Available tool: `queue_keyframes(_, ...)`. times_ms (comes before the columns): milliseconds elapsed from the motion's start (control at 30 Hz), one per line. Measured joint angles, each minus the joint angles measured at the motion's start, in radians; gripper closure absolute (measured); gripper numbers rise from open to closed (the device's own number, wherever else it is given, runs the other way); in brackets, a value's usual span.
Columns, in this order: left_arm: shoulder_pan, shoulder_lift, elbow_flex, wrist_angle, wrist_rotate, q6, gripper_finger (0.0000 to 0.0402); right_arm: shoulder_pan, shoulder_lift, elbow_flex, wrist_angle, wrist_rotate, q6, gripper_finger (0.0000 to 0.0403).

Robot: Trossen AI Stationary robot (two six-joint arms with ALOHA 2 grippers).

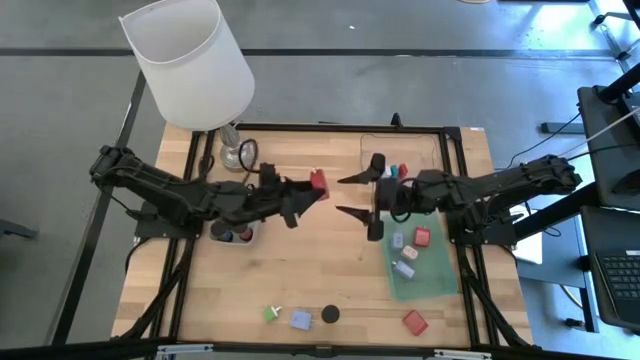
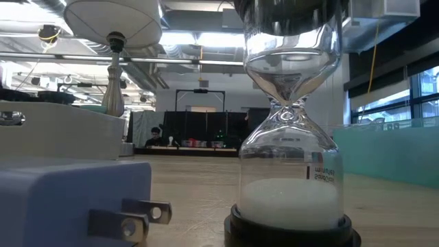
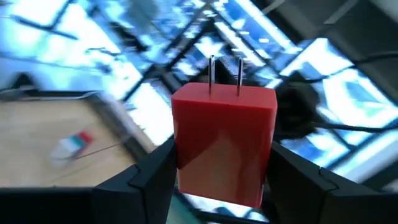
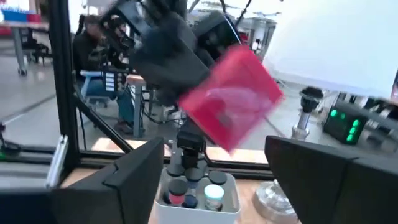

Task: Pick & Place Office items
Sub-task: Put the left red charger adapter into the green bin

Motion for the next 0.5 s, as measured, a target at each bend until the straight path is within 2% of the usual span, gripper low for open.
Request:
queue_keyframes(100, 0.0, 0.0, 0.0, 0.061, 0.05, 0.054, 0.019, -0.001, 0.001, 0.018, 0.001, 0.0, 0.08, 0.0099)
queue_keyframes(233, -0.003, 0.0, 0.001, 0.065, 0.054, 0.181, 0.019, -0.001, 0.0, 0.057, 0.005, -0.031, 0.209, 0.0059)
queue_keyframes(300, -0.003, 0.0, 0.001, 0.079, 0.049, 0.196, 0.019, 0.003, 0.001, 0.073, 0.005, -0.034, 0.248, 0.0042)
queue_keyframes(400, 0.004, 0.0, 0.001, 0.132, 0.012, 0.13, 0.019, 0.022, 0.0, 0.084, 0.006, -0.019, 0.203, 0.0029)
queue_keyframes(500, 0.017, 0.0, 0.001, 0.186, -0.095, 0.02, 0.019, 0.042, 0.0, 0.084, 0.005, 0.049, 0.03, 0.0027)
